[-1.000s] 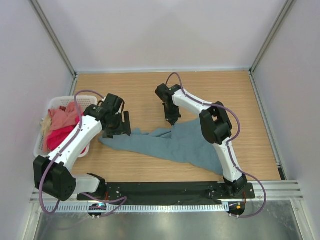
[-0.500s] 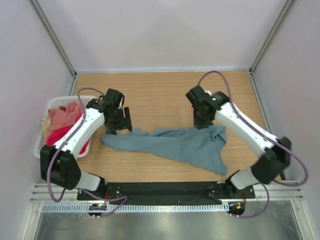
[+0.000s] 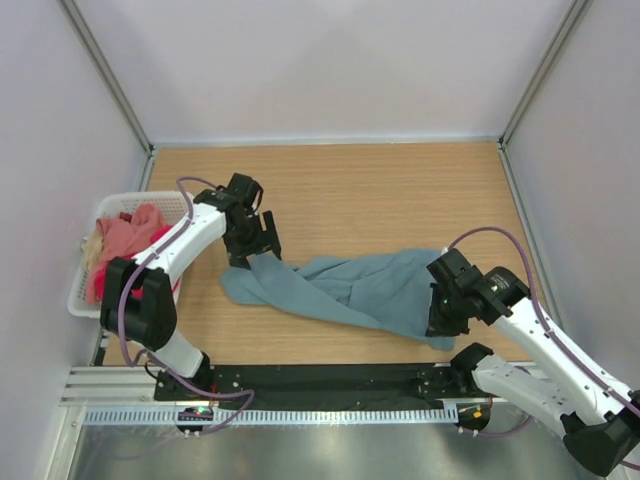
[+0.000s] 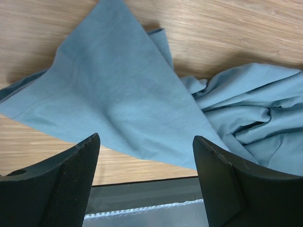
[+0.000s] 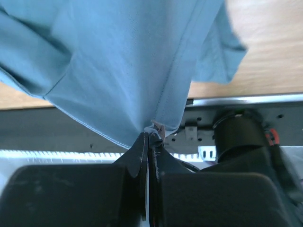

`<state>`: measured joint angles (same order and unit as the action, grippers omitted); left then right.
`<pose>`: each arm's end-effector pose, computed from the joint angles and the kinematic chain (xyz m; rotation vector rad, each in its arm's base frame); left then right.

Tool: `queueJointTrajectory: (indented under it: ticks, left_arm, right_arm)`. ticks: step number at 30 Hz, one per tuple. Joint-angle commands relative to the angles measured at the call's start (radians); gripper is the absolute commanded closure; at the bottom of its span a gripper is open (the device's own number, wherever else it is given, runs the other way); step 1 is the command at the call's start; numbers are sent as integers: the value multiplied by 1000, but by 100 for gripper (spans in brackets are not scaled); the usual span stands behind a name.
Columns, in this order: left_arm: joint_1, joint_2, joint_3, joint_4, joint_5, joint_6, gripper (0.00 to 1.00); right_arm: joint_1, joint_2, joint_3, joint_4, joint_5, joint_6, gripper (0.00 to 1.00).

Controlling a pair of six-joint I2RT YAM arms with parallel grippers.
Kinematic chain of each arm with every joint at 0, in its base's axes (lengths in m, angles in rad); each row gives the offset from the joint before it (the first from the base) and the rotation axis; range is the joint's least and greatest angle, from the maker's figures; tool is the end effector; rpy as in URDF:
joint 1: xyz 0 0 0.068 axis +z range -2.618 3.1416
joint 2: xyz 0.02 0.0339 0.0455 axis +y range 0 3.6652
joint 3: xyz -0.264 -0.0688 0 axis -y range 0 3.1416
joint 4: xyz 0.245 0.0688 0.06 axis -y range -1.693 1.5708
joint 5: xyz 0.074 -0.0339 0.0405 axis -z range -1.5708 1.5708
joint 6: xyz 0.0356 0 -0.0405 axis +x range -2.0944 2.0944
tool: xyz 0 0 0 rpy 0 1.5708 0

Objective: Fold and stack the t-shirts
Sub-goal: Flatten the tshirt out

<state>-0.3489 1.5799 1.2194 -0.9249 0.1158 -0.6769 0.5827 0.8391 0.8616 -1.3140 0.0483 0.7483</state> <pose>0.2839 -0.1077 0.2423 -0.4541 2.8933 -0.3544 0.0990 0.0632 0.2701 0.2484 2.8752 0.1956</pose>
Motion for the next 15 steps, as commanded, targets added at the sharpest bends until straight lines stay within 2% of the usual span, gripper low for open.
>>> queueJointTrajectory:
  ticks: [1, 6, 10, 15]
  left_arm:
    - [-33, 25, 80, 17, 18, -9, 19]
    - [-102, 123, 118, -40, -100, 56, 16]
    - [-108, 150, 120, 0, -182, 68, 19]
    - [-102, 264, 216, -15, -275, 118, 22]
  right_arm:
    - [2, -23, -59, 56, -160, 23, 99]
    - [0, 11, -42, 75, -146, 0, 99]
    - [0, 51, -24, 94, -146, -27, 99]
    - [2, 80, -1, 90, -134, -58, 99]
